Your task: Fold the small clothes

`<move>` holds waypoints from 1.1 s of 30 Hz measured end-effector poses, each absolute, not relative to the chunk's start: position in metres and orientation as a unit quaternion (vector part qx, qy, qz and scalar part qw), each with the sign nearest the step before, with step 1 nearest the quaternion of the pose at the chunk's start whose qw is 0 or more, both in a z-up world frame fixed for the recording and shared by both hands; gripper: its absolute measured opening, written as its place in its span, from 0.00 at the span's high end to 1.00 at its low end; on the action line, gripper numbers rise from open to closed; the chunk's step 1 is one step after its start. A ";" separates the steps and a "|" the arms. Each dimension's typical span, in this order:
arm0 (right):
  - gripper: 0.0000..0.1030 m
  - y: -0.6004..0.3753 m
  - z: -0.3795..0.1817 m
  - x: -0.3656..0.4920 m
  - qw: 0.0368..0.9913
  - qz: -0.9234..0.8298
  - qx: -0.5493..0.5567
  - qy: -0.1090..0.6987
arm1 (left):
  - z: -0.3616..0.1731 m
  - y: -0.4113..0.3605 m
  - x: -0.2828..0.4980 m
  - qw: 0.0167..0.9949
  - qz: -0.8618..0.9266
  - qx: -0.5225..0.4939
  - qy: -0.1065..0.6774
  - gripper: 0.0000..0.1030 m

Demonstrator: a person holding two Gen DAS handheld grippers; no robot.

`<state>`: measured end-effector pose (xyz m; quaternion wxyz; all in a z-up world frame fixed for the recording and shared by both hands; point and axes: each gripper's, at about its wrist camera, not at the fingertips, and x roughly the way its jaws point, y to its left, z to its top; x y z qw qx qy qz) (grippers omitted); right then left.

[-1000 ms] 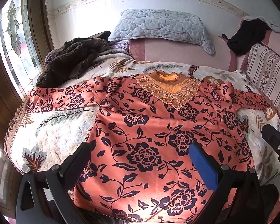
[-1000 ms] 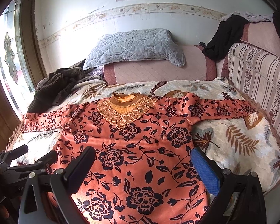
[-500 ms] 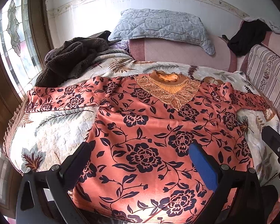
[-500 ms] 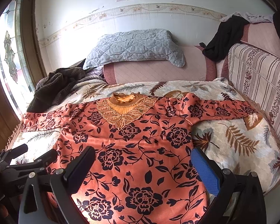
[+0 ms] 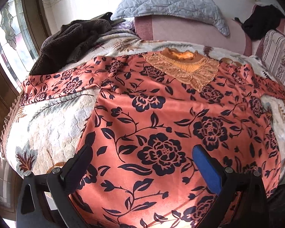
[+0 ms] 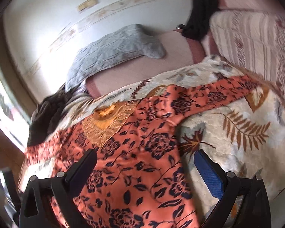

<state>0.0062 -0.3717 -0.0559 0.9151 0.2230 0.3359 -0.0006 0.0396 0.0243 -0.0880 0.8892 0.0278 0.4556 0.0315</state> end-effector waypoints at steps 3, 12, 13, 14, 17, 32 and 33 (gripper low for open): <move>0.01 -0.474 -0.092 0.036 0.862 -0.034 0.376 0.338 | -0.111 0.027 0.057 0.881 0.037 0.035 0.470 0.00; 0.18 -0.673 -0.148 0.123 0.789 -0.133 0.531 0.280 | -0.151 0.035 0.103 0.874 0.044 0.029 0.482 0.00; 0.19 -0.683 -0.149 0.135 0.791 -0.135 0.529 0.275 | -0.153 0.038 0.103 0.878 0.041 0.015 0.477 0.00; 0.21 -0.693 -0.152 0.143 0.791 -0.143 0.529 0.272 | -0.154 0.040 0.102 0.882 0.040 0.002 0.470 0.00; 0.35 -0.710 -0.173 0.165 0.772 -0.163 0.547 0.281 | -0.156 0.042 0.102 0.886 0.039 -0.006 0.462 0.00; 0.55 -0.728 -0.197 0.180 0.758 -0.215 0.541 0.294 | -0.158 0.046 0.097 0.897 0.014 -0.011 0.441 0.00; 0.66 -0.728 -0.195 0.189 0.762 -0.219 0.525 0.309 | -0.158 0.047 0.098 0.897 0.013 -0.012 0.442 0.00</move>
